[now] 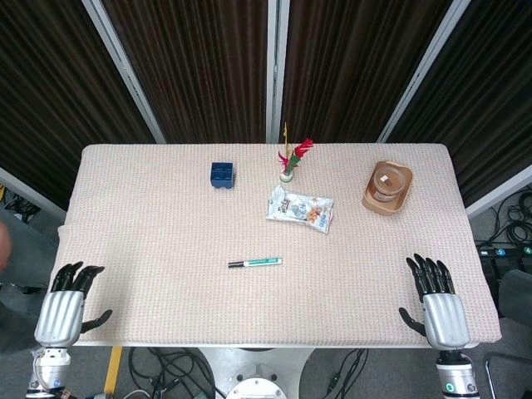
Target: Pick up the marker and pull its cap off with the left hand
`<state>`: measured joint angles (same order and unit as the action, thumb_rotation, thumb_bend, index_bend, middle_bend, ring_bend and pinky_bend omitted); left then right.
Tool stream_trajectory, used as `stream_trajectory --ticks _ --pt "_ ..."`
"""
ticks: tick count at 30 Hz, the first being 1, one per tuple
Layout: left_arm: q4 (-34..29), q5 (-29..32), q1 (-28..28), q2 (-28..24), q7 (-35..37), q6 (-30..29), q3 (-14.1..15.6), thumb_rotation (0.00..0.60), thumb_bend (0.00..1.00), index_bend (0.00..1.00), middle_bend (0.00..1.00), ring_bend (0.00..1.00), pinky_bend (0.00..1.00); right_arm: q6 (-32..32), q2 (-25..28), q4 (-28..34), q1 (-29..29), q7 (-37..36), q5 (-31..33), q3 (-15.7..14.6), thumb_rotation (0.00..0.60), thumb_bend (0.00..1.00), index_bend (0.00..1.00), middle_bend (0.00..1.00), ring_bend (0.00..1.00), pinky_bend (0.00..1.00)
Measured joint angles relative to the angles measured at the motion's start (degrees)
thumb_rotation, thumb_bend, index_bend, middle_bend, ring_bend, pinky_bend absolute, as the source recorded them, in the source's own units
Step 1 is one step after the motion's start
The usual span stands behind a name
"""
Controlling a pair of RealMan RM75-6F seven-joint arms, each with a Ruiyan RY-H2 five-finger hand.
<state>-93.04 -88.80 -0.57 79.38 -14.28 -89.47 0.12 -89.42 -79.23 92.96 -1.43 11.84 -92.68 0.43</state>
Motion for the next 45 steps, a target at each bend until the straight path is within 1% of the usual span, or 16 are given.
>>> stream_trajectory --ticks 7,12,16,19,21,23,25,28,29,31,34,37,39,41,45 --pt "-0.50 -0.10 -0.03 0.09 -0.37 -0.03 -0.05 0.600 0.04 0.22 0.22 0.11 0.12 0.26 0.35 0.62 -0.11 0.36 0.05 0.11 0.600 0.07 0.00 0.04 0.00 0.00" --pt "-1.63 -0.44 -0.24 -0.61 -1.06 -0.03 -0.18 0.600 0.04 0.22 0.22 0.11 0.12 0.34 1.01 2.32 -0.51 0.99 -0.24 0.53 0.600 0.07 0.00 0.04 0.00 0.00" --pt "-2.24 -0.05 -0.43 -1.12 -0.97 0.21 -0.54 0.600 0.04 0.22 0.22 0.11 0.12 1.57 1.39 3.99 -2.09 3.26 -0.12 2.05 0.600 0.08 0.01 0.06 0.00 0.00" --pt "-2.34 0.15 -0.48 -1.35 -0.78 0.53 -0.45 0.600 0.04 0.22 0.22 0.11 0.12 4.13 1.84 5.73 -4.16 5.44 0.36 3.44 0.600 0.08 0.06 0.10 0.00 0.01" --pt "-2.24 0.33 -0.57 -1.28 -0.49 0.62 -0.60 0.600 0.04 0.22 0.22 0.11 0.12 6.29 2.23 7.13 -5.92 6.28 0.72 4.48 0.600 0.09 0.10 0.15 0.04 0.08" --pt "-2.40 0.47 -0.68 -1.14 -0.31 0.77 -0.72 0.600 0.04 0.22 0.22 0.11 0.12 9.23 2.64 8.94 -8.24 7.09 1.53 5.89 0.600 0.10 0.16 0.20 0.10 0.18" --pt "-2.80 0.40 -0.78 -1.13 -0.24 0.91 -0.70 0.600 0.04 0.22 0.22 0.11 0.12 12.64 3.01 10.81 -10.61 8.32 2.86 7.16 0.600 0.10 0.21 0.27 0.16 0.25" --pt "-3.62 -0.08 -1.00 -1.26 -0.34 1.01 -0.64 0.600 0.04 0.22 0.22 0.11 0.12 17.91 3.29 13.17 -14.30 11.81 5.47 8.87 0.600 0.11 0.25 0.34 0.28 0.29" --pt "-3.87 -0.26 -1.08 -1.30 -0.39 0.96 -0.66 0.600 0.04 0.22 0.22 0.11 0.12 19.18 3.24 13.66 -15.31 13.34 6.38 9.33 0.600 0.11 0.26 0.35 0.30 0.29" --pt "-4.13 -0.26 -1.16 -1.37 -0.39 0.97 -0.72 0.600 0.04 0.22 0.22 0.11 0.12 21.51 2.74 14.38 -17.59 17.70 8.76 10.35 0.600 0.11 0.29 0.36 0.31 0.30" --pt "-4.23 0.12 -1.19 -1.42 -0.15 1.20 -0.73 0.600 0.04 0.22 0.22 0.11 0.12 23.70 0.92 14.50 -20.63 24.50 12.48 11.53 0.600 0.11 0.35 0.36 0.31 0.29" --pt "-4.04 0.44 -1.06 -1.40 0.22 1.29 -0.61 0.600 0.04 0.22 0.22 0.11 0.12 25.62 -3.69 13.24 -24.69 32.72 17.37 12.53 0.600 0.12 0.38 0.36 0.31 0.29" --pt "-3.84 0.58 -0.96 -1.41 0.50 1.36 -0.46 0.600 0.04 0.22 0.22 0.11 0.12 26.30 -7.08 11.60 -26.72 35.70 19.55 12.77 0.600 0.12 0.38 0.36 0.31 0.30" --pt "-3.68 0.61 -0.89 -1.45 0.77 1.36 -0.37 0.600 0.04 0.22 0.22 0.11 0.12 27.02 -11.22 8.94 -28.92 38.30 22.24 12.84 0.600 0.12 0.38 0.36 0.30 0.32" --pt "-3.44 0.56 -0.77 -1.74 1.52 1.25 -0.25 0.600 0.04 0.22 0.22 0.11 0.12 27.76 -17.93 4.15 -32.39 41.91 27.34 12.73 0.600 0.12 0.38 0.36 0.31 0.42"
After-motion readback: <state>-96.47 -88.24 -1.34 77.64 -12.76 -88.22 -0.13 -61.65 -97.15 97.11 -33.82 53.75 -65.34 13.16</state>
